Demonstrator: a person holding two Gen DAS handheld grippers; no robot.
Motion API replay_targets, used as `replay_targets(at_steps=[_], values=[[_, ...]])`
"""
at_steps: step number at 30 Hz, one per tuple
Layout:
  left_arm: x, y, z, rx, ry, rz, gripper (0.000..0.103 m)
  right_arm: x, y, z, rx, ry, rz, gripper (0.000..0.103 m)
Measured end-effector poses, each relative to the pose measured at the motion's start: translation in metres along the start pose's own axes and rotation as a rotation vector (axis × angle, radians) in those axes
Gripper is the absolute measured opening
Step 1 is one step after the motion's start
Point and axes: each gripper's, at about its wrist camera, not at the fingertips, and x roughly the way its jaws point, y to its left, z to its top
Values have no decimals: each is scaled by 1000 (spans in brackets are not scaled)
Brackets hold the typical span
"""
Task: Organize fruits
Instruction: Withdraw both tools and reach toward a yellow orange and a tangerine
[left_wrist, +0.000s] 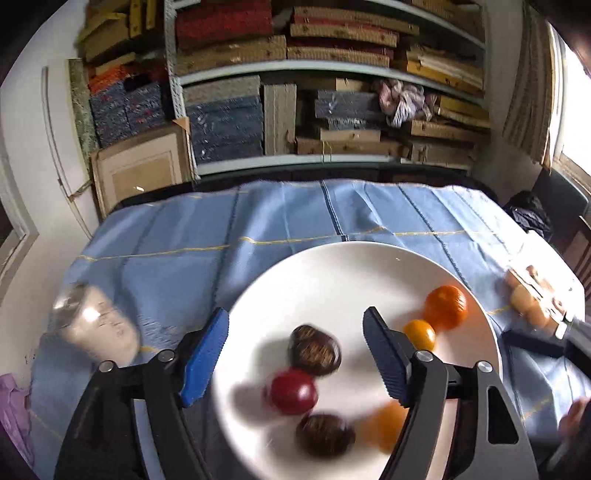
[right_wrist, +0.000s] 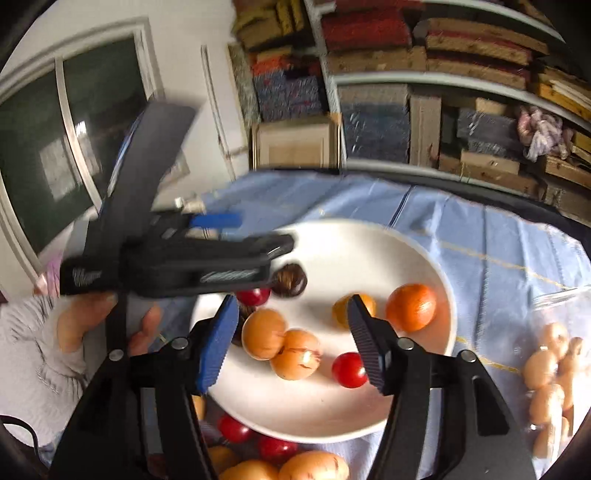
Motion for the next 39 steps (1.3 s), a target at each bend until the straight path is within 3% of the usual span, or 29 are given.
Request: replay_targets(at_steps=[4,9,14,17,19,23,26,31,35,39], values=[[-49,11,-30,7,-33,43,90,-60,6,-5,26,-121,24,94],[-94,15,-92,-6,-40,15,92,-99,9,-43,73,-110,74,95],[-123,8,-157,8,-39,-40,92,-120,4,-107,118,-125,46,98],[-136,1,-186,18,-36,-101,92,-115,-2,-120,164,-76,48,98],[-145,-4,-200,26,-53,-157,92,-118,-4,-122,179,-96,44,98],[-160,-25,-216,104,-133,-191,92,-116,-7,-123,182,-94,36,98],[-168,-46,-224,215,-179,-199,92,-111,-14,-124,210,-70,40,98],[-161,-67,-233,323,-143,-212,92,-110,-17,-122,237,-64,45,98],[-156,-63,-235,307,-95,-245,98,-111,-19,-121,248,-66,55,98],[-146,-58,-234,282,-49,-219,99,-111,-19,-121,252,-60,61,98]])
